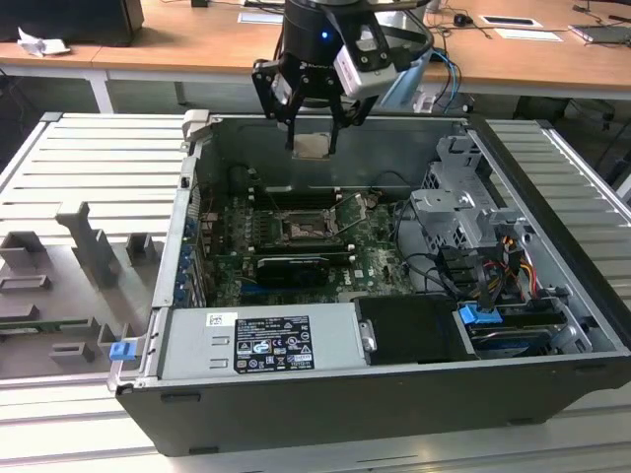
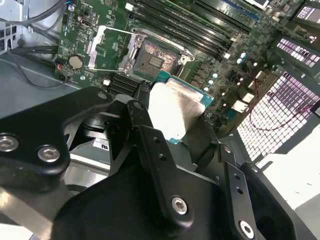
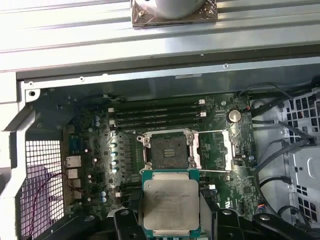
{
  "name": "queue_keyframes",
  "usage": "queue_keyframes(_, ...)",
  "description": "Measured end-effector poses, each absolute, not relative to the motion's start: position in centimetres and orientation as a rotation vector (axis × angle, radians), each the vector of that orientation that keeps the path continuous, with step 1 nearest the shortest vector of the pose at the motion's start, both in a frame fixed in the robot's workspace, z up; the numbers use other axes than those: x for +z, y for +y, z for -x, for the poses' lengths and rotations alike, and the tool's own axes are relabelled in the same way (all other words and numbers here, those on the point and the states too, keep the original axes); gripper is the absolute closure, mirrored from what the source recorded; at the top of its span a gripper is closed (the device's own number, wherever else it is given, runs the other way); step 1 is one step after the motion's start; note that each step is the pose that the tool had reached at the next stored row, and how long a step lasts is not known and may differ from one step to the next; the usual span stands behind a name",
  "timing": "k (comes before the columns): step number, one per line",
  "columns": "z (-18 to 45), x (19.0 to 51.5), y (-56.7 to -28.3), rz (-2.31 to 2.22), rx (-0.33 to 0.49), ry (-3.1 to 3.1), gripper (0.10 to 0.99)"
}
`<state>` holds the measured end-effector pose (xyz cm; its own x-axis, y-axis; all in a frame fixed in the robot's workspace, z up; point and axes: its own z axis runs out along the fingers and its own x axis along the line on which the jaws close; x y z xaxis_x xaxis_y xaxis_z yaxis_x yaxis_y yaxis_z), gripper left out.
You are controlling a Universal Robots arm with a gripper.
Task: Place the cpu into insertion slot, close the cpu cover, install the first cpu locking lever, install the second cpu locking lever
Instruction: 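Place the cpu into insertion slot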
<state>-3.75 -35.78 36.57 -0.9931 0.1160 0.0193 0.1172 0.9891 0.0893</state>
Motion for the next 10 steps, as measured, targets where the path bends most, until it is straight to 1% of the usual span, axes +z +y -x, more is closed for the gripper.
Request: queue_keyframes(10,3.75,36.37,-35.78,0.587,-0.141,-3.081,0.549)
